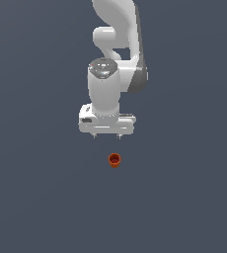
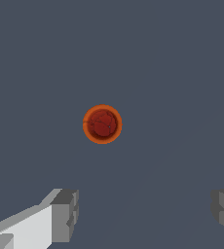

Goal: Pick up the object and move it to a goal position.

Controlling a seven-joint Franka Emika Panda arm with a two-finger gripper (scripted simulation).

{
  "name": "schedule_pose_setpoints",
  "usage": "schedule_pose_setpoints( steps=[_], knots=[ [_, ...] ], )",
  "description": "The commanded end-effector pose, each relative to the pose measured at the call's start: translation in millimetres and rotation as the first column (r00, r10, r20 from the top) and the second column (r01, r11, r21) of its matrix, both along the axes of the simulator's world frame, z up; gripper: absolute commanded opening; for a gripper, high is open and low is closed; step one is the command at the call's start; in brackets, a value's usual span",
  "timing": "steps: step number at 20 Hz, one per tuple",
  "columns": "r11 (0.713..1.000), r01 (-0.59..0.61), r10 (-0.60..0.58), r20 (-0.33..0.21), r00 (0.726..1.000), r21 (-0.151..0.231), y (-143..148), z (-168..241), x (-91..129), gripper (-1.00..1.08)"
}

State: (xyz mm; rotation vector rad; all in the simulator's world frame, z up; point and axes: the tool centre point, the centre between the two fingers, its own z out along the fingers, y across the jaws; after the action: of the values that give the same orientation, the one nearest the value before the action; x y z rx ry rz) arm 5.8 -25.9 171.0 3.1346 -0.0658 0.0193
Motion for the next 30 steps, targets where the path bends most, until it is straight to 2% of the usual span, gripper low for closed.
schedule_pose_setpoints(
  steps=[1, 9, 16, 23, 30],
  knots=[
    [1.000, 0.000, 0.000, 0.000, 1.000, 0.000, 0.0, 0.0, 0.0, 1.00],
    [0.996, -0.085, 0.085, 0.016, 0.996, -0.011, 23.8, 7.7, 6.5, 1.00],
    [0.996, -0.084, 0.084, 0.016, 0.996, -0.011, 24.2, 7.4, 6.8, 1.00],
    [1.000, -0.026, 0.026, 0.013, 1.000, -0.006, 25.1, -3.2, 13.3, 1.00],
    [0.995, 0.101, -0.101, 0.005, 0.995, 0.003, 27.1, -27.6, 26.6, 1.00]
  ],
)
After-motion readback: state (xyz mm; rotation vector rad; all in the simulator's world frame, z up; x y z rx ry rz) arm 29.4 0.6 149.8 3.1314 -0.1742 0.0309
